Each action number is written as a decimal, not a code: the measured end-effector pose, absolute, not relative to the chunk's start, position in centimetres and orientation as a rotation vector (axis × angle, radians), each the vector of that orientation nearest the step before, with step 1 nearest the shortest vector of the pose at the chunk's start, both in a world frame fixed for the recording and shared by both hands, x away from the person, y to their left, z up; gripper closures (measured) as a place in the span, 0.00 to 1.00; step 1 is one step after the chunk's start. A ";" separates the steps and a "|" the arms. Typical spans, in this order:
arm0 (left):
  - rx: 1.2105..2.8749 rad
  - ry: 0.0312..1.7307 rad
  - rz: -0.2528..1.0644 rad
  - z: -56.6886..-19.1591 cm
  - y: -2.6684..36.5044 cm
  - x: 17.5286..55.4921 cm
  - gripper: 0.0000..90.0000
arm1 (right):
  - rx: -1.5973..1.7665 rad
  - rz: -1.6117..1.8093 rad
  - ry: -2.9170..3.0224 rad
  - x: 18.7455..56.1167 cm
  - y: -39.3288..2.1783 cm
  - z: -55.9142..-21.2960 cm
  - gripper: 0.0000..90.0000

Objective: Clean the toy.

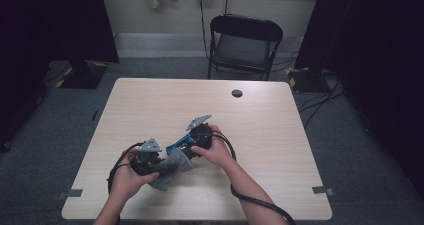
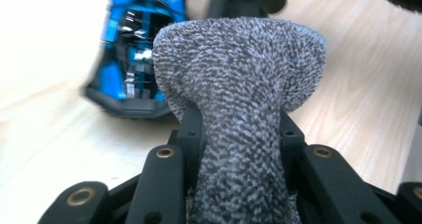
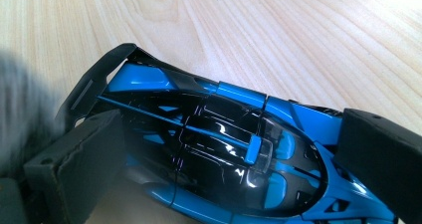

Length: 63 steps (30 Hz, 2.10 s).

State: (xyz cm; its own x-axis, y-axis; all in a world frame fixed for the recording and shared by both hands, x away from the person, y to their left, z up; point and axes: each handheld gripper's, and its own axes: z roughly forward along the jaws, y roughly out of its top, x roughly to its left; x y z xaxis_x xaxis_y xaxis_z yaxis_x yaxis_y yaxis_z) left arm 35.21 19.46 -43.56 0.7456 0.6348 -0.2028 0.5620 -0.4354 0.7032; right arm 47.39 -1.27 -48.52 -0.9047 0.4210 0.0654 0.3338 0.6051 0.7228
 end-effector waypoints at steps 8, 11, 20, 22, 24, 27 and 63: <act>2.058 0.964 0.198 -42.7 22.6 36.0 0.74 | 0.644 1.189 2.711 47.4 -1.3 -48.5 0.00; 2.046 0.997 0.218 -43.1 23.3 36.4 0.74 | 0.642 1.192 2.709 47.4 -1.3 -48.6 0.00; 2.027 1.161 0.274 -46.0 25.1 38.6 0.74 | 0.640 1.190 2.712 47.4 -1.3 -48.5 0.00; 2.015 1.191 0.291 -46.4 25.3 39.0 0.74 | 0.640 1.190 2.712 47.4 -1.3 -48.5 0.00; 2.010 1.229 0.321 -46.9 25.6 39.4 0.74 | 0.641 1.191 2.711 47.4 -1.3 -48.6 0.00; 2.016 1.276 0.345 -47.5 25.7 39.8 0.73 | 0.640 1.190 2.712 47.3 -1.3 -48.6 0.00; 2.069 1.230 0.281 -48.1 23.7 39.0 0.74 | 0.642 1.190 2.712 47.3 -1.2 -48.5 0.00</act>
